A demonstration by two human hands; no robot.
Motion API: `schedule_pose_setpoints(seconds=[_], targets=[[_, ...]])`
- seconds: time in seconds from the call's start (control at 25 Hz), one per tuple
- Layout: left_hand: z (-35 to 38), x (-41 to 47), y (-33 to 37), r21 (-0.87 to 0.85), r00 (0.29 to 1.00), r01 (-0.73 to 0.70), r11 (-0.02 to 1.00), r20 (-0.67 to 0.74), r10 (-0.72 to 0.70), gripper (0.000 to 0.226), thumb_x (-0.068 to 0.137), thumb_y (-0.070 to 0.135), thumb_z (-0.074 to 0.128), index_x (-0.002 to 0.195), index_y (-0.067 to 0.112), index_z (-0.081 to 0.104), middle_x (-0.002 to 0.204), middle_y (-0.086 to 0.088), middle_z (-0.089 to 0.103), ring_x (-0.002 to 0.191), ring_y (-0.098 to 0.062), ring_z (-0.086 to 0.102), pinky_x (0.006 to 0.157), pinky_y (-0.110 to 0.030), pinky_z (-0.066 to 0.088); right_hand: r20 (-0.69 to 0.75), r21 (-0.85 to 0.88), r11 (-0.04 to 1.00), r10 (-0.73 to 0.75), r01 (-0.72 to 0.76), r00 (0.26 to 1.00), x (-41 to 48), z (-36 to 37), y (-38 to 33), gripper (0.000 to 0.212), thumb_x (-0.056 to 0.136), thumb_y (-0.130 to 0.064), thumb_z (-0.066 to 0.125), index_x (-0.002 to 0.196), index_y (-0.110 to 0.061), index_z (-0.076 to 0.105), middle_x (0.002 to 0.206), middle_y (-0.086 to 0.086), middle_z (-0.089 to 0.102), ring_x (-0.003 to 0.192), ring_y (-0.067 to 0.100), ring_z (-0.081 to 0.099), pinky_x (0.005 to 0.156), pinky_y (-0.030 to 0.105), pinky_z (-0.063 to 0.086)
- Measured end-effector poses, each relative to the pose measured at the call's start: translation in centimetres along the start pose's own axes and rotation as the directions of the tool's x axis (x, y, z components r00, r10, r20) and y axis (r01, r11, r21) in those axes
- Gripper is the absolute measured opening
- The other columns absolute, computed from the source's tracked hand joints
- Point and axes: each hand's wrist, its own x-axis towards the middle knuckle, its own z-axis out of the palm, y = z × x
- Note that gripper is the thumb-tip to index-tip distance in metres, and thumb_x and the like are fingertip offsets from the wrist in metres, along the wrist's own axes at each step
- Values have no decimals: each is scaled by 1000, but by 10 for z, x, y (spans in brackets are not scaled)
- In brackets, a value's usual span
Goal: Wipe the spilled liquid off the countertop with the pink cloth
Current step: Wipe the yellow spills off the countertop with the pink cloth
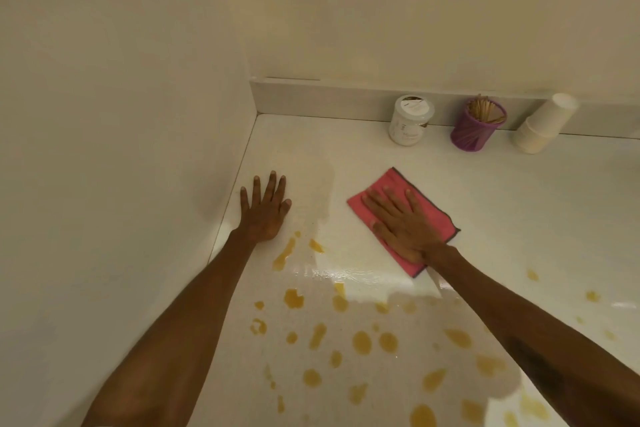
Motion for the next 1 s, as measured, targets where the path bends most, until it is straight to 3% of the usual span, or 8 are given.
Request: schedule_pose_setpoints(seconds=[0.12, 0.2, 0.32, 0.44, 0.64, 0.72, 0.88, 1.0], targets=[[3, 3, -2, 11, 1000, -6, 1000, -27, 6, 60, 103, 47, 11, 155, 30, -14, 165, 5, -22, 152, -27, -22, 120, -55, -15, -30, 9, 993, 117, -117, 993, 49, -1, -26, 58, 105, -53, 1, 159, -37, -12, 171, -6, -7, 160, 26, -7, 127, 55, -9], [4, 3, -3, 28, 1000, -5, 1000, -27, 6, 60, 104, 46, 11, 156, 29, -13, 165, 5, -21, 152, -28, -21, 121, -56, -14, -21, 27, 993, 118, -117, 993, 65, 2, -56, 58, 107, -50, 6, 162, -35, -6, 172, -5, -6, 160, 27, -8, 127, 56, -9], [-3, -1, 0, 11, 1000, -19, 1000, 7, 19, 60, 104, 44, 12, 156, 27, -11, 166, 3, -19, 153, -28, -19, 122, -55, -12, 27, 7, 998, -55, 55, 998, 34, 11, -92, 59, 104, -55, -6, 161, -39, -6, 171, -8, -7, 159, 24, -11, 126, 55, -13], [-4, -14, -8, 40, 994, -94, 995, -53, 96, 58, 105, 41, 14, 157, 24, -7, 167, 3, -13, 154, -28, -13, 125, -50, -7, 56, -33, 968, -248, 250, 967, -21, 16, -69, 57, 102, -59, -9, 157, -47, -16, 170, -14, -8, 158, 17, -15, 126, 49, -16], [12, -52, -42, 109, 963, -211, 971, -145, 225, 56, 106, 37, 14, 158, 25, -4, 167, 7, -7, 155, -21, -8, 127, -43, -1, 18, 4, 997, 80, -81, 997, 0, 6, -38, 53, 105, -51, 2, 155, -44, -16, 171, -10, -10, 160, 23, -10, 126, 53, -12], [19, -63, -49, 142, 963, -179, 974, -178, 203, 56, 106, 37, 14, 158, 25, -2, 167, 7, -5, 155, -21, -6, 127, -43, 1, 30, 54, 994, 89, -91, 996, 28, 4, -73, 55, 107, -45, 6, 159, -38, -9, 172, -6, -7, 159, 26, -11, 125, 54, -14], [22, -75, -47, 170, 970, -126, 977, -186, 157, 56, 106, 35, 15, 158, 21, -1, 168, 4, -2, 156, -22, -3, 127, -42, 2, 87, -31, 975, -219, 222, 972, 11, 22, -151, 62, 102, -56, -7, 161, -38, 0, 172, -7, 0, 158, 27, -11, 125, 58, -13], [27, -92, -43, 133, 973, -76, 988, -209, 102, 56, 106, 33, 16, 158, 20, 1, 168, 3, -2, 156, -23, -2, 127, -43, 1, 120, -36, 898, -432, 438, 894, -40, 26, -129, 58, 105, -58, -5, 161, -43, -4, 172, -12, -4, 159, 18, -14, 125, 48, -19]])
